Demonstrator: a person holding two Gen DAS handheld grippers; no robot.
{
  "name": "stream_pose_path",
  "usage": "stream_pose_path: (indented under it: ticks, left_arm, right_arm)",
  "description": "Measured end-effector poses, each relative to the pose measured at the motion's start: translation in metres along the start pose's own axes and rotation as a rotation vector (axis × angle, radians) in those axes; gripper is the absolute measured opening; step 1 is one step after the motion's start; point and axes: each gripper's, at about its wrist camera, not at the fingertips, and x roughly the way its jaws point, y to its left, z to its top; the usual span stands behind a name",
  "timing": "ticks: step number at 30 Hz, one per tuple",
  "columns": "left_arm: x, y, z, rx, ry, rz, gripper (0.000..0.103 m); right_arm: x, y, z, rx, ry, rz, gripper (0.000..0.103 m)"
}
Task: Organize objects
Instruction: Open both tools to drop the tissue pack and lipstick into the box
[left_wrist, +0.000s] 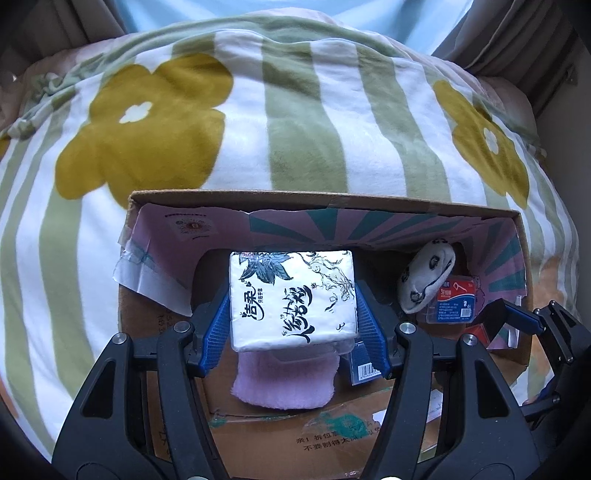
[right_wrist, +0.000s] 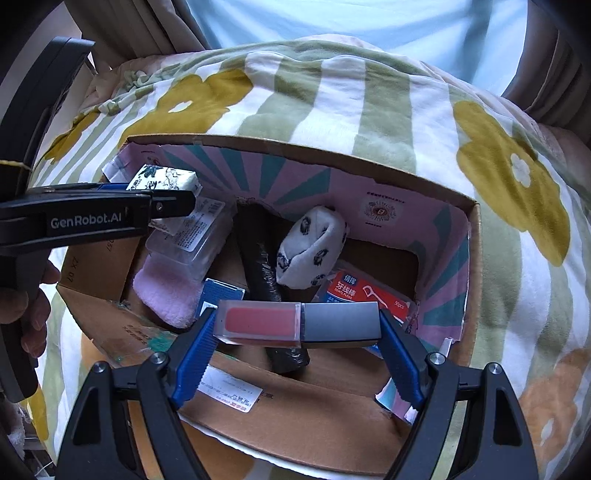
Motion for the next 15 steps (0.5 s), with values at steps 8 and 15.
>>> stream_pose_path:
  ticks: [8, 15]
  left_arm:
    - [-0.011, 0.000, -0.001, -0.011, -0.017, 0.016, 0.103]
    - [-0.015, 0.000, -0.002, -0.011, -0.021, 0.004, 0.103]
  right_arm:
    - [-0.004, 0.005, 0.003, -0.024, 0.002, 0.006, 0.098]
    - [-0.011, 0.011, 0.000, -0.087, -0.029, 0.008, 0.103]
